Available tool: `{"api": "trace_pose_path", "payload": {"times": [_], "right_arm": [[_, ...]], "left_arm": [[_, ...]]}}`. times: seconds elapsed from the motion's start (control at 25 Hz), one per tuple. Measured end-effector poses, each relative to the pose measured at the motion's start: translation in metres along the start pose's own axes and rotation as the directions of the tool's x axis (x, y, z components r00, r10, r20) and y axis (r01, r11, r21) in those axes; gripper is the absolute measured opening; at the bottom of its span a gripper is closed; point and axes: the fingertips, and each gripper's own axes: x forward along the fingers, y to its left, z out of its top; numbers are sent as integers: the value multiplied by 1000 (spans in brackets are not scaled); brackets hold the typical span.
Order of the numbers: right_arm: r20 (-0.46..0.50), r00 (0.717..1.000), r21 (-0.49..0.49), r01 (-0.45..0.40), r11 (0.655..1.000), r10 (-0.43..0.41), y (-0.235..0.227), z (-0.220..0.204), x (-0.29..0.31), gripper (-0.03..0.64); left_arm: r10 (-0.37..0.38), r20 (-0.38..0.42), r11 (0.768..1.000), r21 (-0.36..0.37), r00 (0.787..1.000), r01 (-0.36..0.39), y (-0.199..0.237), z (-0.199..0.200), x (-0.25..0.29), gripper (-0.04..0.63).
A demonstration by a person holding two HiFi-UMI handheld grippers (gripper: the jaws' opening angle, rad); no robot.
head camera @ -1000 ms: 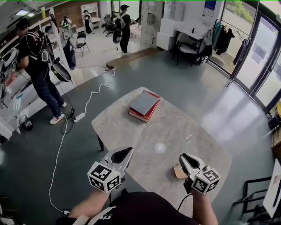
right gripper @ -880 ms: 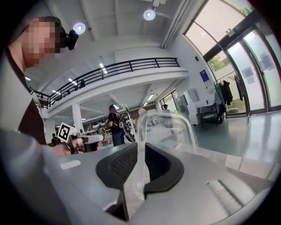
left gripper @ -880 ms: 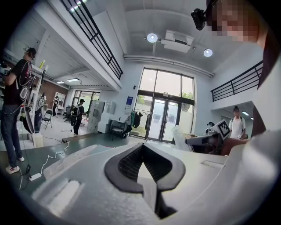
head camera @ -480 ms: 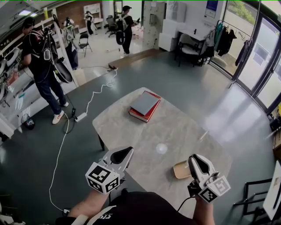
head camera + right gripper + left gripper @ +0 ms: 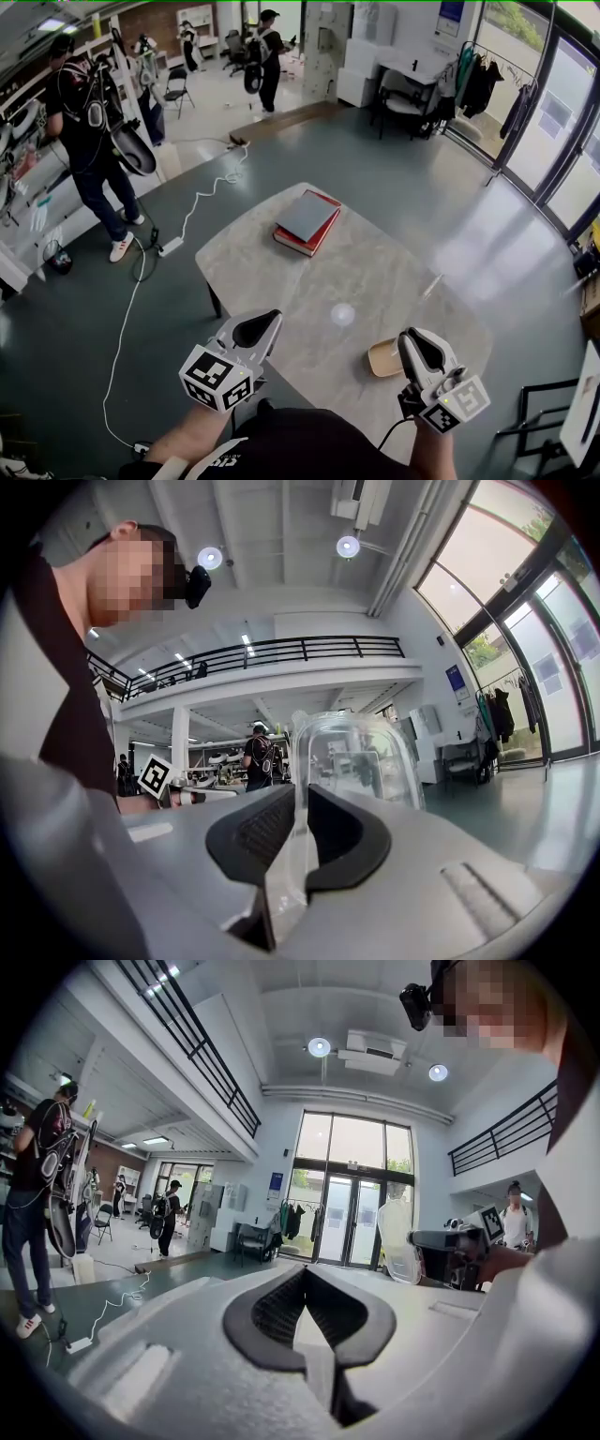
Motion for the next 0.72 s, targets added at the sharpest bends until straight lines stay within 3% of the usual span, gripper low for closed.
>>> {"api": "trace_pose_path", "payload": {"times": [0.72], "right_arm": [[-5, 1000, 29, -16, 999, 17, 3, -6, -2, 38]], "left_arm": [[25, -3, 1000, 3, 1000, -25, -4, -2, -10, 2]]}}
